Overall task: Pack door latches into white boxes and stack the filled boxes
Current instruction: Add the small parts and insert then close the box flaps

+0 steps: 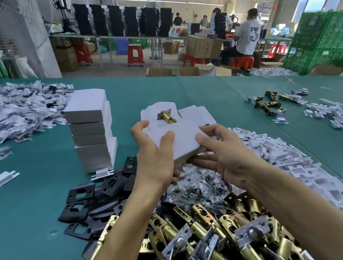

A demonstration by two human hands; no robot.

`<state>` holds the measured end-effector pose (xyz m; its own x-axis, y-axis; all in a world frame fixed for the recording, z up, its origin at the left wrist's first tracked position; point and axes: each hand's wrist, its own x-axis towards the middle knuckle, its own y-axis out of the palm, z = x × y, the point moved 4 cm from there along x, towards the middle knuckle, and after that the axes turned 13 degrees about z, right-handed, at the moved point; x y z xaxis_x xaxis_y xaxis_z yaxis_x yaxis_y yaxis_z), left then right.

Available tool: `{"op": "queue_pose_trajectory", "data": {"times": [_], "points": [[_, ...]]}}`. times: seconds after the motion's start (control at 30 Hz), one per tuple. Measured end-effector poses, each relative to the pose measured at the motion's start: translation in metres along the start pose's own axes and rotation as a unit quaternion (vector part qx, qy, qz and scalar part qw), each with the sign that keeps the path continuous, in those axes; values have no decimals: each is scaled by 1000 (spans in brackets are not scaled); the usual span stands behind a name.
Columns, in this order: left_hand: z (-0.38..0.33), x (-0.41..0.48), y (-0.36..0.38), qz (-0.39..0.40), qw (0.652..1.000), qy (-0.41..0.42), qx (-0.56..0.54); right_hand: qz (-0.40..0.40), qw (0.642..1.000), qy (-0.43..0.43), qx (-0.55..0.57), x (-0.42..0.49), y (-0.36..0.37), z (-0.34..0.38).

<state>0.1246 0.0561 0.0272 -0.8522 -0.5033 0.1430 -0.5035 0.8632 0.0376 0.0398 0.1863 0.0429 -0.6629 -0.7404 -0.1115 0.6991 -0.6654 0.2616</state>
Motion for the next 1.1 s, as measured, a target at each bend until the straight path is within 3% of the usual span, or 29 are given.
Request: {"op": "queue_pose_trajectory", "data": {"times": [0.1, 0.27, 0.33, 0.43, 0.6, 0.77, 0.9, 1.1], "points": [[11, 4, -3, -9, 992, -59, 108, -19, 1000, 2, 9, -3, 2, -2], [1, 4, -8, 76, 993, -86, 6, -13, 999, -30, 22, 2, 9, 12], [-14, 9, -19, 36, 998, -41, -19, 26, 999, -45, 12, 6, 19, 21], [-40, 26, -52, -83, 995, 33, -42, 55, 996, -56, -48, 8, 28, 26], [-72, 54, -117, -231, 966, 114, -1, 92, 989, 9, -114, 3, 26, 10], [-68, 72, -147, -278, 952, 35, 124, 89, 988, 35, -120, 1, 16, -2], [-57, 66, -153, -312, 915, -52, 250, 88, 986, 46, -136, 1, 7, -10], [-55, 64, -153, -316, 898, -49, 303, 91, 982, 58, -153, 7, -2, -16]]}}
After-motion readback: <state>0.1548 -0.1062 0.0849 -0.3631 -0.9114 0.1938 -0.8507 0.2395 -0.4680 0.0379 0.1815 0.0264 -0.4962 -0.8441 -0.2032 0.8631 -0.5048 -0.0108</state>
